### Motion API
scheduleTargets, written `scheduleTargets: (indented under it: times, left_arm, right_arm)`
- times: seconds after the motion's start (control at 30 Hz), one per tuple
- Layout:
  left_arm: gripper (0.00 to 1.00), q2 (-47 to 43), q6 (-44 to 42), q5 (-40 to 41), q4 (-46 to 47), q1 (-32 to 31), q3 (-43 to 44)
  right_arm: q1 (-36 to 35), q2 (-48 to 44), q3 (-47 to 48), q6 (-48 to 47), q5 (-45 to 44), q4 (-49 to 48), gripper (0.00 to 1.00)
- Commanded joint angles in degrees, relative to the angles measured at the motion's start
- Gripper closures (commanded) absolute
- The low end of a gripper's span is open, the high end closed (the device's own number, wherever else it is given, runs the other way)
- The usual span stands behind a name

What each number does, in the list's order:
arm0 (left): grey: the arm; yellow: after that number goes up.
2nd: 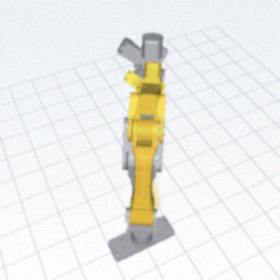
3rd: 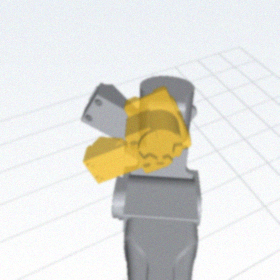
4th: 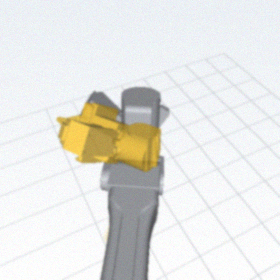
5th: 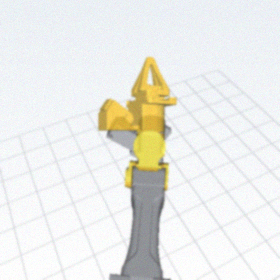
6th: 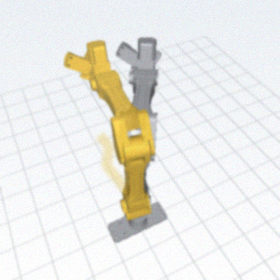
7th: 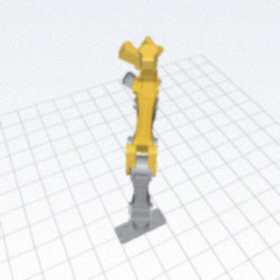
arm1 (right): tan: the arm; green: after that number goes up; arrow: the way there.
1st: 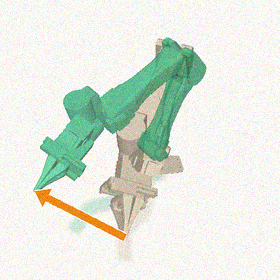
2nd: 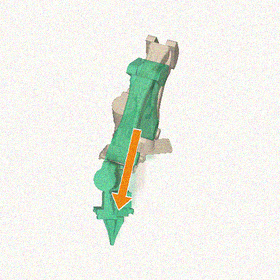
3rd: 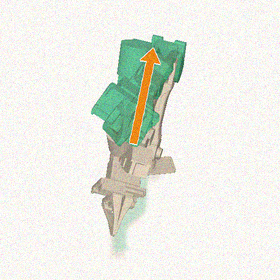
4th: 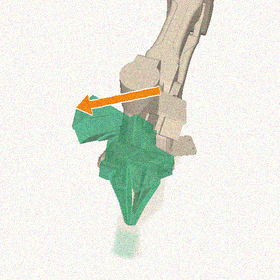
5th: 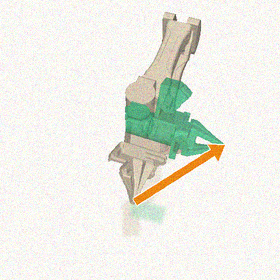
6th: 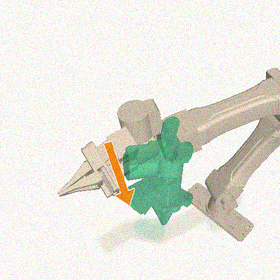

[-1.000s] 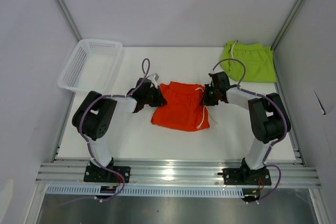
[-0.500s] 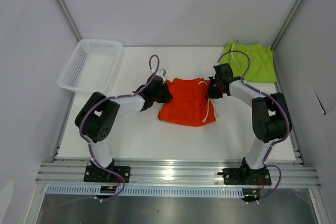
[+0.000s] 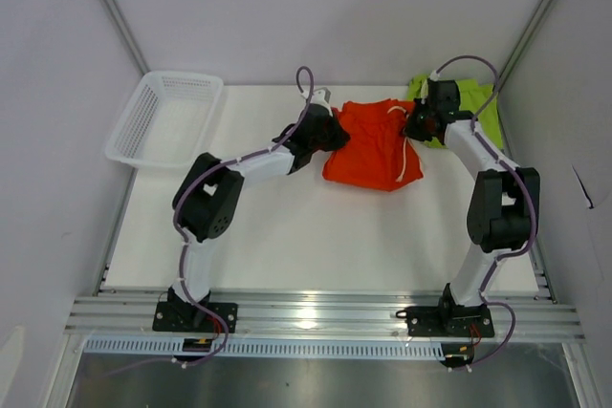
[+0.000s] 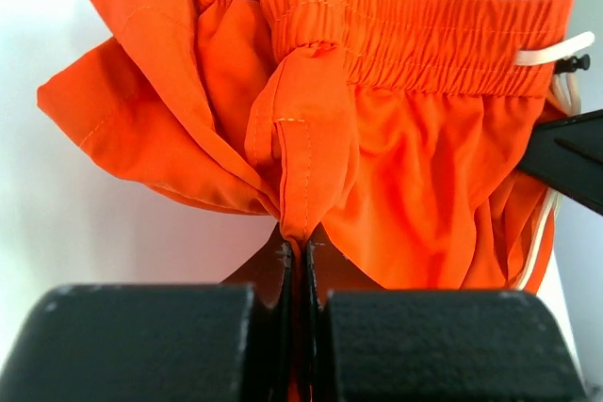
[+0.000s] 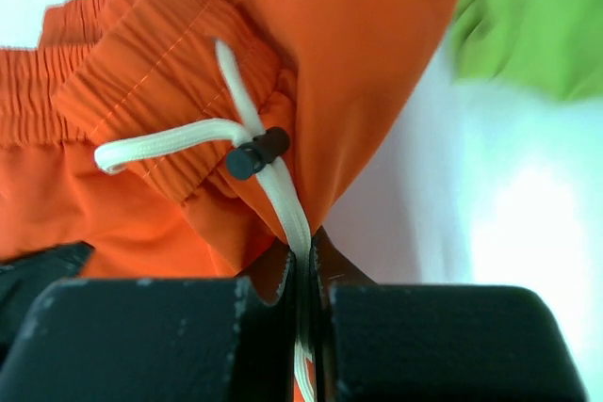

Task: Fold and stack the shorts
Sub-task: Neatly place the folded shorts to the corner

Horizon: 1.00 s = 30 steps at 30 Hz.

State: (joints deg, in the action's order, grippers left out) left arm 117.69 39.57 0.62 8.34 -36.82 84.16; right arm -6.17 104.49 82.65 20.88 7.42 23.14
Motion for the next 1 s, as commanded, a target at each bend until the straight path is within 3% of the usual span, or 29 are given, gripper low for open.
scheduleTargets:
  times: [0.0,0.27,0.37,0.57,0.8,0.97]
  left_arm:
    - [1.00,5.3,4.0,-3.0,6.3,-0.6,8.4]
    - [1.00,19.6,11.7,-7.1,12.4,-1.7,29.7]
    - [1.00,26.0,15.0,-7.0,16.1,-2.0,40.3]
    - [1.00,36.0,24.7,-3.8,26.2,-2.1,51.9]
    - [1.00,40.3,32.1,5.9,31.4,-3.1,54.5]
    - [1.00,40.2,31.8,10.2,28.8,-4.0,56.5]
  right_arm:
    - [3.3,1.9,6.4,-0.1,1.4,-1.3,1.00]
    - [10.5,7.3,16.7,0.6,4.2,-0.4,1.00]
    - [13.0,9.1,19.2,2.7,6.2,-2.4,1.00]
    - [16.9,13.6,25.0,4.9,8.7,-4.8,1.00]
    - [20.4,16.2,26.2,7.2,9.9,-12.5,1.00]
    - [21.7,19.9,31.6,7.9,12.0,-9.6,1.00]
